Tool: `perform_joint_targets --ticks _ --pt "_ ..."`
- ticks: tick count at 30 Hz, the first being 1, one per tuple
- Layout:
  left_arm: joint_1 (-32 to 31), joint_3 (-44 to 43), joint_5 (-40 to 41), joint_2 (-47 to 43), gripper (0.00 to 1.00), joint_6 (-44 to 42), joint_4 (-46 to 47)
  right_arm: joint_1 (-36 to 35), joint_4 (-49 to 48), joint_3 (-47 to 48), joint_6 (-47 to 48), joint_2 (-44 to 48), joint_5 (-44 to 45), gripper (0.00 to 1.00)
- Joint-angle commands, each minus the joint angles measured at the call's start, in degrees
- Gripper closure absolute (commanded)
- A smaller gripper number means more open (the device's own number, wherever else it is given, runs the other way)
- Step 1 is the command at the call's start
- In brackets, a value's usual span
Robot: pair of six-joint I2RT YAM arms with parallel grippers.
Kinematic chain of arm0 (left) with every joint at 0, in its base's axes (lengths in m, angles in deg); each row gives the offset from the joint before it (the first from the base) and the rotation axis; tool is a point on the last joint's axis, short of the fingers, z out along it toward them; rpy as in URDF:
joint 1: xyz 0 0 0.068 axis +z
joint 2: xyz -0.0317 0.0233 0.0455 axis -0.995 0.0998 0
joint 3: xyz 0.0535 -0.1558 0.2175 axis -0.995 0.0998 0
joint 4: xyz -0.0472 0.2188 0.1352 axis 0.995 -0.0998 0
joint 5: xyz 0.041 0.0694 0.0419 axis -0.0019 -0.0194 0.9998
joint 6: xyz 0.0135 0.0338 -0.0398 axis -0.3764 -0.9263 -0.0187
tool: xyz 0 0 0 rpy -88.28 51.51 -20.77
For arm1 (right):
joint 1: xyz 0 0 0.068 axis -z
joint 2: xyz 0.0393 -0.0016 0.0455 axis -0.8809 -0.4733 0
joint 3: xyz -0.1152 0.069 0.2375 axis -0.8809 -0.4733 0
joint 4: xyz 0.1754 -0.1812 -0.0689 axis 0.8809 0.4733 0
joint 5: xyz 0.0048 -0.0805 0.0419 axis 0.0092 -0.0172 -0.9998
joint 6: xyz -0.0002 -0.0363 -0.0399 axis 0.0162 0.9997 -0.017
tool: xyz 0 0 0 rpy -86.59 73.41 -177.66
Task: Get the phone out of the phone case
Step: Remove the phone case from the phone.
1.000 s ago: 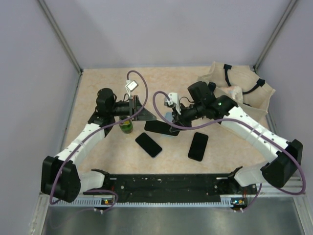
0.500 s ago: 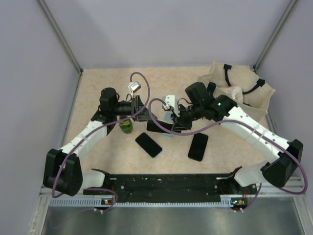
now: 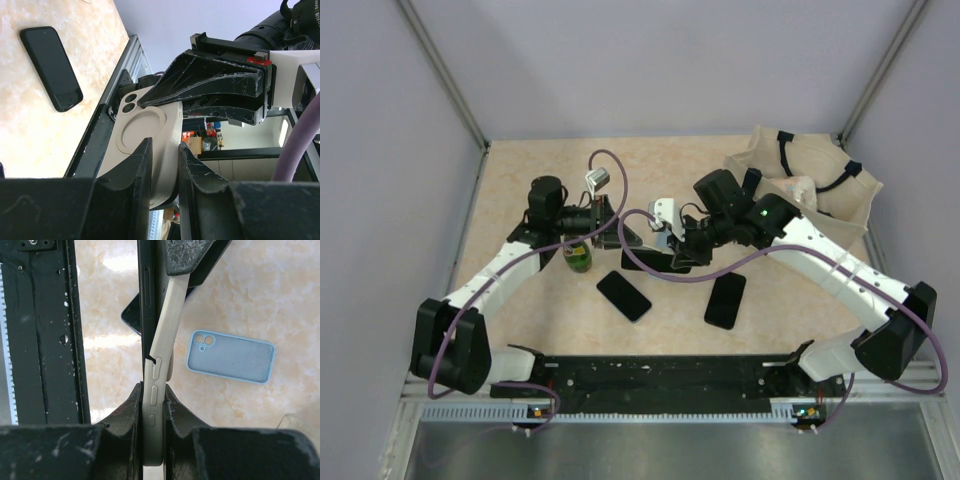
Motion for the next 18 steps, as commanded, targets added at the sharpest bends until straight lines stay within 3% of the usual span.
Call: perform_joint_targets --ticks 1,6,12,18 --pt "0.2 -2.8 13.2 1.3 1.00 -5.4 -9.0 -3.0 -10.1 6.2 2.5 1.9 -5.7 1.00" --pt "0.2 -7.7 11.5 0.7 1.00 -16.0 -15.4 -2.6 -10.2 4.2 2.7 2.5 -5.6 1.00" --pt "0.6 -21.6 5.6 1.1 0.59 -37.6 -33.1 0.9 -10.3 1.7 1.3 2.9 -10.5 1.00" --pt "3.3 -28.0 2.2 -1.6 0.25 -48.4 -42.8 4.7 -10.7 -0.4 -0.7 3.2 -16.4 1.00"
